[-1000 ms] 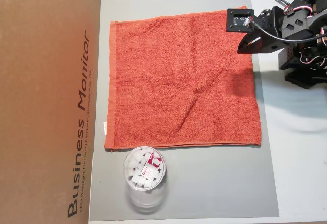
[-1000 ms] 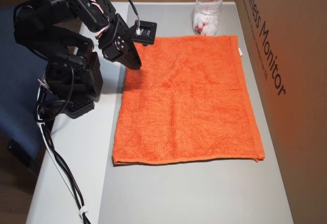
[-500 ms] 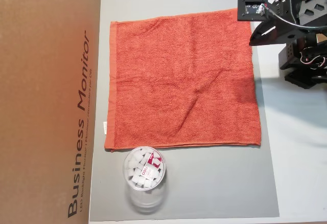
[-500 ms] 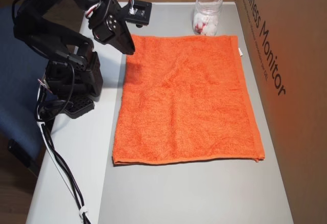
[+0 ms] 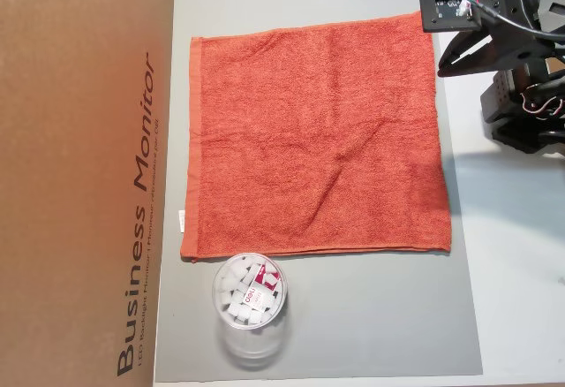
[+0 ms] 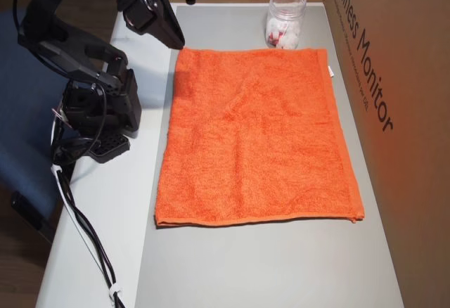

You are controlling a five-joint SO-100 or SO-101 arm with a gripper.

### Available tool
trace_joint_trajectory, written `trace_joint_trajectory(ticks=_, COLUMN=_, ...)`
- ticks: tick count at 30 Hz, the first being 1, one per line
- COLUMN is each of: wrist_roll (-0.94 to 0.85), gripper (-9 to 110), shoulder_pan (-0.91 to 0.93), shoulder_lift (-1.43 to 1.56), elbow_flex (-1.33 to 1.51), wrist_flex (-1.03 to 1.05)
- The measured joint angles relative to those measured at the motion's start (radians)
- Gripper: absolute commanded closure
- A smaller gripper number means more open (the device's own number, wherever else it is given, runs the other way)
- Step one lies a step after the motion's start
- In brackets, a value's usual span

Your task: Fold the blanket.

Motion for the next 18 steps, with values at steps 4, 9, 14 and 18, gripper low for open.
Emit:
trace_joint_trajectory(ticks=4, wrist_roll=0.002, gripper=102, shoulder_pan=-0.101, shoulder_lift=-0.025, elbow_flex=-0.028, wrist_flex=0.000)
trace_joint_trajectory(ticks=9, wrist_roll=-0.011, gripper=102, shoulder_pan=-0.230, shoulder_lift=-0.026, elbow_flex=-0.028, wrist_flex=0.000)
trace_joint_trajectory(ticks=14, wrist_roll=-0.005, gripper=102, shoulder_pan=-0.327, shoulder_lift=-0.026, elbow_flex=0.009, wrist_flex=0.000)
trace_joint_trajectory(ticks=18, wrist_roll=0.002, gripper=102, shoulder_pan=-0.371, shoulder_lift=-0.028, elbow_flex=0.057, wrist_flex=0.000)
